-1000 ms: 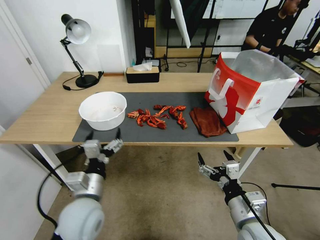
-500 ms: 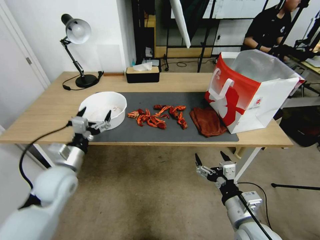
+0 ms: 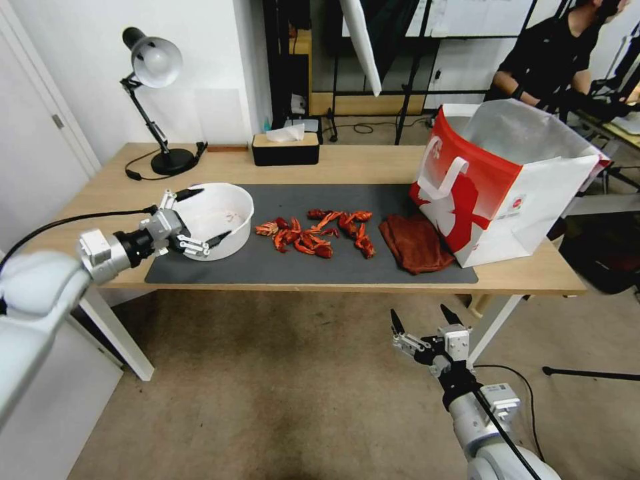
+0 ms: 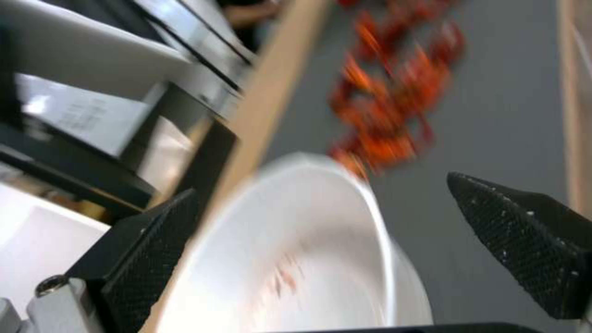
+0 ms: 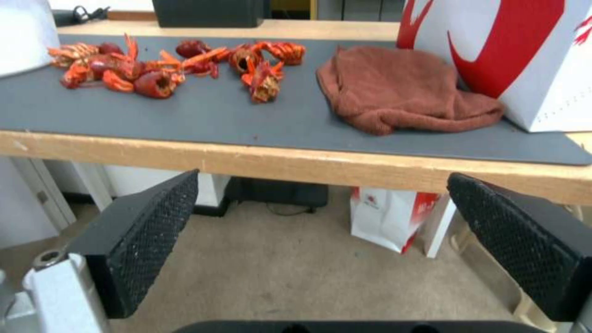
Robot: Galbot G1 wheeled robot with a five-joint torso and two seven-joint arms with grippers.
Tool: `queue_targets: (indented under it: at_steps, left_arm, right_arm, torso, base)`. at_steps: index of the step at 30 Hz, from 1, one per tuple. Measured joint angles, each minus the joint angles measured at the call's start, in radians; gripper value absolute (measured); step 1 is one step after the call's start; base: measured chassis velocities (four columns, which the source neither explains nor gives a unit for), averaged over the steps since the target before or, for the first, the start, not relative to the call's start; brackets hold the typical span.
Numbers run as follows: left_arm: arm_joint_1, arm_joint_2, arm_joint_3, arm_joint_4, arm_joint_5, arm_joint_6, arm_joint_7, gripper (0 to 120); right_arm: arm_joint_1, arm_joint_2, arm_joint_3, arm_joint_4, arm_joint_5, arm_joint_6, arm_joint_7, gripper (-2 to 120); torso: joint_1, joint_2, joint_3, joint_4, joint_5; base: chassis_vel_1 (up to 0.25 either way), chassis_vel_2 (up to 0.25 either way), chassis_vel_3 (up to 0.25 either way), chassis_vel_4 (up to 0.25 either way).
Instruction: Sweep shrimp from table into container with towel, then put container into takeout bag.
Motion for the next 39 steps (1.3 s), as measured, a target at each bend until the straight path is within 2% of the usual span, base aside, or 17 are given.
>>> queue_targets:
  at_steps: [1, 2, 4, 8, 13, 18, 22, 23, 27, 28, 30, 31, 34, 35, 37, 38, 39]
  left_arm:
    - [-0.018, 0.012, 0.009, 0.015, 0.028, -0.005, 0.032, 100]
    - [-0.018, 0.012, 0.009, 0.015, 0.028, -0.005, 0.032, 100]
    - [-0.042, 0.056, 0.021, 0.054, 0.097, -0.022, 0.115, 100]
    - [-0.057, 0.079, 0.025, 0.074, 0.120, -0.036, 0.155, 100]
    - [-0.115, 0.117, 0.062, 0.126, 0.152, -0.058, 0.220, 100]
    - [-0.145, 0.134, 0.088, 0.151, 0.145, -0.067, 0.246, 100]
    - [-0.209, 0.141, 0.167, 0.187, 0.152, -0.092, 0.271, 100]
    - [-0.209, 0.141, 0.167, 0.187, 0.152, -0.092, 0.271, 100]
    - [-0.337, 0.118, 0.276, 0.254, 0.170, -0.108, 0.325, 100]
    - [-0.337, 0.118, 0.276, 0.254, 0.170, -0.108, 0.325, 100]
    - [-0.400, 0.112, 0.334, 0.290, 0.199, -0.116, 0.372, 100]
    - [-0.400, 0.112, 0.334, 0.290, 0.199, -0.116, 0.372, 100]
    - [-0.477, 0.106, 0.410, 0.332, 0.229, -0.130, 0.420, 100]
    - [-0.477, 0.106, 0.410, 0.332, 0.229, -0.130, 0.420, 100]
    - [-0.513, 0.104, 0.455, 0.344, 0.244, -0.137, 0.435, 100]
    - [-0.513, 0.104, 0.455, 0.344, 0.244, -0.137, 0.435, 100]
    - [-0.538, 0.100, 0.485, 0.351, 0.253, -0.139, 0.443, 100]
  right_arm:
    - [0.002, -0.001, -0.001, -0.003, -0.001, 0.001, 0.000, 100]
    - [0.002, -0.001, -0.001, -0.003, -0.001, 0.001, 0.000, 100]
    - [0.020, -0.014, -0.009, -0.020, -0.001, 0.001, 0.000, 100]
    - [0.028, -0.021, -0.015, -0.028, 0.000, 0.001, -0.001, 100]
    - [0.023, -0.026, -0.015, -0.031, 0.001, 0.005, -0.002, 100]
    - [0.020, -0.028, -0.015, -0.031, 0.001, 0.012, -0.004, 100]
    - [0.021, -0.028, -0.021, -0.034, -0.001, 0.013, -0.007, 100]
    - [0.021, -0.028, -0.021, -0.034, -0.001, 0.013, -0.007, 100]
    - [0.021, -0.025, -0.026, -0.049, -0.014, 0.017, -0.007, 100]
    - [0.021, -0.025, -0.026, -0.049, -0.014, 0.017, -0.007, 100]
    - [0.021, -0.025, -0.026, -0.052, -0.014, 0.017, -0.008, 100]
    - [0.021, -0.025, -0.026, -0.052, -0.014, 0.017, -0.008, 100]
    - [0.025, -0.025, -0.023, -0.052, -0.014, 0.016, -0.008, 100]
    - [0.025, -0.025, -0.023, -0.052, -0.014, 0.016, -0.008, 100]
    - [0.026, -0.025, -0.021, -0.052, -0.014, 0.015, -0.008, 100]
    - [0.026, -0.025, -0.021, -0.052, -0.014, 0.015, -0.008, 100]
    - [0.026, -0.024, -0.021, -0.052, -0.014, 0.015, -0.008, 100]
  torso:
    - [0.000, 0.000, 0.000, -0.0004, 0.0000]
    - [0.000, 0.000, 0.000, -0.0004, 0.0000]
    - [0.000, 0.000, 0.000, 0.0002, -0.0004]
    - [0.000, 0.000, 0.000, 0.0010, 0.0000]
    - [0.000, 0.000, 0.000, -0.0002, -0.0003]
    - [0.000, 0.000, 0.000, 0.0000, -0.0002]
    - [0.000, 0.000, 0.000, 0.0001, -0.0002]
    - [0.000, 0.000, 0.000, 0.0001, -0.0002]
    - [0.000, 0.000, 0.000, -0.0001, -0.0003]
    - [0.000, 0.000, 0.000, -0.0001, -0.0003]
    - [0.000, 0.000, 0.000, 0.0001, -0.0001]
    - [0.000, 0.000, 0.000, 0.0001, -0.0001]
    - [0.000, 0.000, 0.000, 0.0001, 0.0000]
    - [0.000, 0.000, 0.000, 0.0001, 0.0000]
    - [0.000, 0.000, 0.000, 0.0001, -0.0002]
    - [0.000, 0.000, 0.000, 0.0001, -0.0002]
    - [0.000, 0.000, 0.000, 0.0001, -0.0001]
  base:
    - [0.000, 0.000, 0.000, 0.000]
    - [0.000, 0.000, 0.000, 0.000]
    - [0.000, 0.000, 0.000, 0.000]
    - [0.000, 0.000, 0.000, 0.000]
    - [0.000, 0.000, 0.000, 0.000]
    - [0.000, 0.000, 0.000, 0.000]
    - [0.000, 0.000, 0.000, 0.000]
    - [0.000, 0.000, 0.000, 0.000]
    - [0.000, 0.000, 0.000, 0.000]
    - [0.000, 0.000, 0.000, 0.000]
    - [0.000, 0.000, 0.000, 0.000]
    - [0.000, 0.000, 0.000, 0.000]
    - [0.000, 0.000, 0.000, 0.000]
    - [0.000, 0.000, 0.000, 0.000]
    - [0.000, 0.000, 0.000, 0.000]
    - [0.000, 0.000, 0.000, 0.000]
    - [0.000, 0.000, 0.000, 0.000]
